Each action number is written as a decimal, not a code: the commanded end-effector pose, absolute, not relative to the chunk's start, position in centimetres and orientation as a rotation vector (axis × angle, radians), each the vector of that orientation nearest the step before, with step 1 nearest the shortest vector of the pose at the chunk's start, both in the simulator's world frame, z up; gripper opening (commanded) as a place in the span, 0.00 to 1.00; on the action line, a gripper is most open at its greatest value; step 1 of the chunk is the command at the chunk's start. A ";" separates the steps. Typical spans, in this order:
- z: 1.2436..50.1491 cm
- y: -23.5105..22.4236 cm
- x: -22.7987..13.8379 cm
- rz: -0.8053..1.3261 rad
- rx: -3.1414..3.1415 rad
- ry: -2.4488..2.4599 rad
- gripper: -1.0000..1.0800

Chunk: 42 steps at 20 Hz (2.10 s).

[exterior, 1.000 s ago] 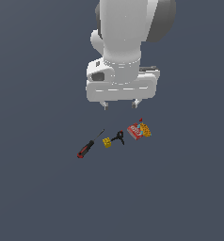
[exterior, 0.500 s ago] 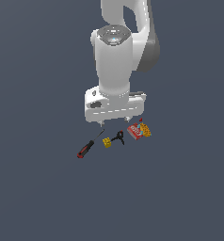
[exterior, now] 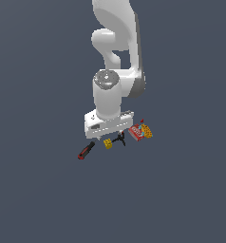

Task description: Pick up a designated object from a clutter of objects.

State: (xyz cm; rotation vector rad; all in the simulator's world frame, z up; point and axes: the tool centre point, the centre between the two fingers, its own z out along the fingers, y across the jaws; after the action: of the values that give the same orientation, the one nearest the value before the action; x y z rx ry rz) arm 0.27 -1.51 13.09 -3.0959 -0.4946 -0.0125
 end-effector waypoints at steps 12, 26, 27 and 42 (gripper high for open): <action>7.2 -2.8 -1.6 0.000 -3.075 -0.644 0.96; 3.5 -2.8 -1.8 0.000 -3.075 -0.644 0.96; 3.1 -2.8 -1.8 0.000 -3.075 -0.644 0.96; 2.2 -2.8 -1.7 0.000 -3.075 -0.644 0.00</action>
State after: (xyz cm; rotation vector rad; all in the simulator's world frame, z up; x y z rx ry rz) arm -1.47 -2.58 2.90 -3.0738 -0.6553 -0.0134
